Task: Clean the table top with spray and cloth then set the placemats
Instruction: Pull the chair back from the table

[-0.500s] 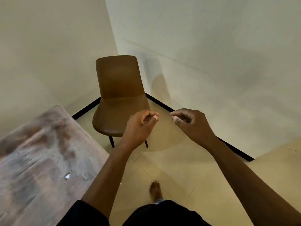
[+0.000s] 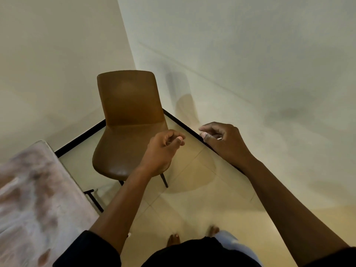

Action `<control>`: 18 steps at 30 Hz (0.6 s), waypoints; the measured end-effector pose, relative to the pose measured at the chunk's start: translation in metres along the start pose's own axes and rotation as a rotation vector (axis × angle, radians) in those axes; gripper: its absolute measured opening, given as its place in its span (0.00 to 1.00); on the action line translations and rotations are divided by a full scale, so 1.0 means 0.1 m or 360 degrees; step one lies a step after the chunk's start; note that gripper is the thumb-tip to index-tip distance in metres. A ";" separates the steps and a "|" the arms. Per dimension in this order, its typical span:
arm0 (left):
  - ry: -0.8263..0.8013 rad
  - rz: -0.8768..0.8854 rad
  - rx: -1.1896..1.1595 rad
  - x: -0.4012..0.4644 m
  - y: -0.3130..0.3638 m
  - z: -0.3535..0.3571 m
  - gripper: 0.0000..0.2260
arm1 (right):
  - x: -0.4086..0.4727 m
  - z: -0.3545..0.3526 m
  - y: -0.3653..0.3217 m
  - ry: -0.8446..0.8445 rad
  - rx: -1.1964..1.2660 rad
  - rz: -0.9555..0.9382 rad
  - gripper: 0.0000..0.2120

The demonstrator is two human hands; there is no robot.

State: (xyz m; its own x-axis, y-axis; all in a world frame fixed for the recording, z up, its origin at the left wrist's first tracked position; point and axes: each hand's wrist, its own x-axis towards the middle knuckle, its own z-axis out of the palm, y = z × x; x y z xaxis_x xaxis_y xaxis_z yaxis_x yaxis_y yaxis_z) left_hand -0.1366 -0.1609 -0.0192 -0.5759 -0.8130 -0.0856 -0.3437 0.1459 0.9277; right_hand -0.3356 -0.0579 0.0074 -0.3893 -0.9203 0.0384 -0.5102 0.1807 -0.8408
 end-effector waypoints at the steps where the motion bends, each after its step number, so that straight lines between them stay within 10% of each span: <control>1: 0.0027 -0.0028 0.0004 0.14 -0.02 0.03 0.08 | 0.18 -0.05 0.07 -0.0016 -0.0005 0.0002 0.08; 18: 0.0850 -0.0349 -0.0011 1.99 0.06 0.59 0.08 | 3.07 -0.56 0.59 -0.0692 -0.0135 -0.0431 0.09</control>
State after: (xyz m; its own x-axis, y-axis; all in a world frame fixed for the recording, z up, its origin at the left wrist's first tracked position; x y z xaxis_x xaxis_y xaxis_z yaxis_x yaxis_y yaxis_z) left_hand -0.2970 -0.2889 -0.0515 -0.0368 -0.9959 -0.0822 -0.4067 -0.0602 0.9116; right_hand -0.5280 -0.3103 -0.0007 0.1106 -0.9938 0.0056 -0.6161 -0.0730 -0.7843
